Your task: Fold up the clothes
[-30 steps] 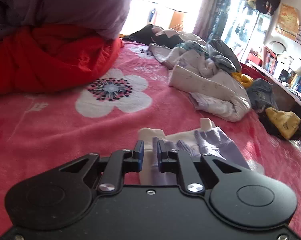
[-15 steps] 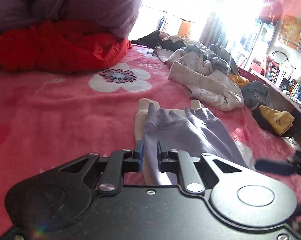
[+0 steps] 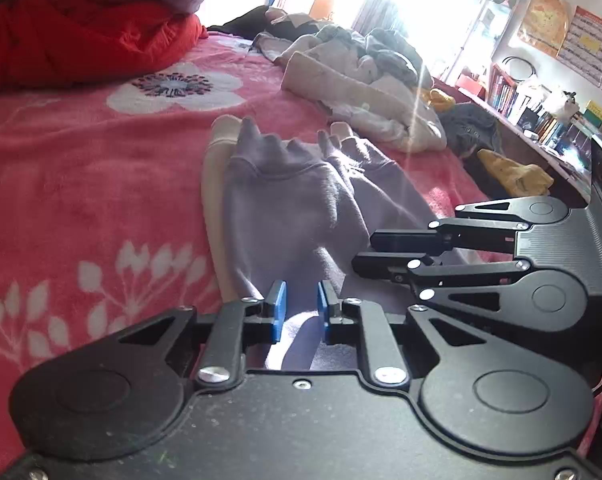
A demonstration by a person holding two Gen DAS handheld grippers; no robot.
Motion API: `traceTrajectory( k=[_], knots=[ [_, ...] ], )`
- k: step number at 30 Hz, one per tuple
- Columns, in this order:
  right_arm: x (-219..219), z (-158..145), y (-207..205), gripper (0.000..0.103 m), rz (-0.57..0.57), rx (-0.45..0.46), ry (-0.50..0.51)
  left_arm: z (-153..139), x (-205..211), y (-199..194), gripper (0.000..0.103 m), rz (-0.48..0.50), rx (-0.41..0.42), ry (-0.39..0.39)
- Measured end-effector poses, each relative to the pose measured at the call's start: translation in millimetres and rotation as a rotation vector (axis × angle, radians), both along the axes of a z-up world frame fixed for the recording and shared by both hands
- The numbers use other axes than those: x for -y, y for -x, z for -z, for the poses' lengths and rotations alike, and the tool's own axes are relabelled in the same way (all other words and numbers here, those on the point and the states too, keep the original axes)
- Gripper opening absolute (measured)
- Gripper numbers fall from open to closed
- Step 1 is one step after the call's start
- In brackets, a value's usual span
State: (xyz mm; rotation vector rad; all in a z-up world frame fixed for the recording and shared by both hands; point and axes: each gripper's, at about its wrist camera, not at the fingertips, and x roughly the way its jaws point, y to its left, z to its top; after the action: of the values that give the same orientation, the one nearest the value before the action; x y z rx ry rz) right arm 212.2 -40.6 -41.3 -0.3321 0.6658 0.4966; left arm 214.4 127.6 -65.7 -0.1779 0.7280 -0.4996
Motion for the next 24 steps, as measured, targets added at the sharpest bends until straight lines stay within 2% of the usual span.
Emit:
traceTrajectory(
  k=[4,7,9,12,16,20,24],
  knots=[
    [-5,-22,-2,0.022,-0.022,0.052,-0.002,-11,-4,-4,0.017,-0.029,0.066,-0.015],
    [-11,-17,-13,0.022,-0.052,0.035,0.029,-26,-12,-22,0.017,-0.055,0.119,0.03],
    [-15,-5,-12,0.022,-0.075,0.034,0.081,-30,-11,-38,0.017,-0.062,0.14,0.028],
    [-11,11,-11,0.022,-0.068,0.017,0.087,-23,0,-63,0.017,-0.026,0.144,-0.022],
    [-9,17,-11,0.022,-0.07,0.026,0.078,7,10,-97,0.017,-0.071,0.087,-0.143],
    [-12,7,-9,0.022,-0.073,0.029,0.086,-2,3,-93,0.017,-0.062,0.114,-0.11],
    [-19,-15,-8,0.022,-0.095,0.077,0.064,-16,-7,-84,0.017,-0.031,0.149,-0.022]
  ],
)
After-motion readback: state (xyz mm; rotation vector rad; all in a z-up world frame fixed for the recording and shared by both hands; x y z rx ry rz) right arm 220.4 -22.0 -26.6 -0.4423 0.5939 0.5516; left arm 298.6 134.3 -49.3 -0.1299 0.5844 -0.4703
